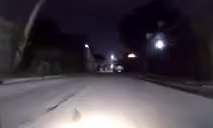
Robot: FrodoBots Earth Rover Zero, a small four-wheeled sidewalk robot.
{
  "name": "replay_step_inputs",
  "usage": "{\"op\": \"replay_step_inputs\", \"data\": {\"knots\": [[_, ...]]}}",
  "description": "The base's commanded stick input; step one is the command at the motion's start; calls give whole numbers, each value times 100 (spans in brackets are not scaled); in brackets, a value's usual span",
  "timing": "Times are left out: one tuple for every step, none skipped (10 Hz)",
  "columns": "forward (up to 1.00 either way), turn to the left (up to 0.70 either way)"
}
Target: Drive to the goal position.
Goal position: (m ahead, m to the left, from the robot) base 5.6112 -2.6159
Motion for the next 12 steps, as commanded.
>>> {"op": "replay_step_inputs", "data": {"knots": [[70,-5],[70,-12],[70,-19],[70,-27],[70,-34],[70,-35],[70,-35],[70,-35],[70,-35],[70,-35],[70,-35],[70,-35]]}}
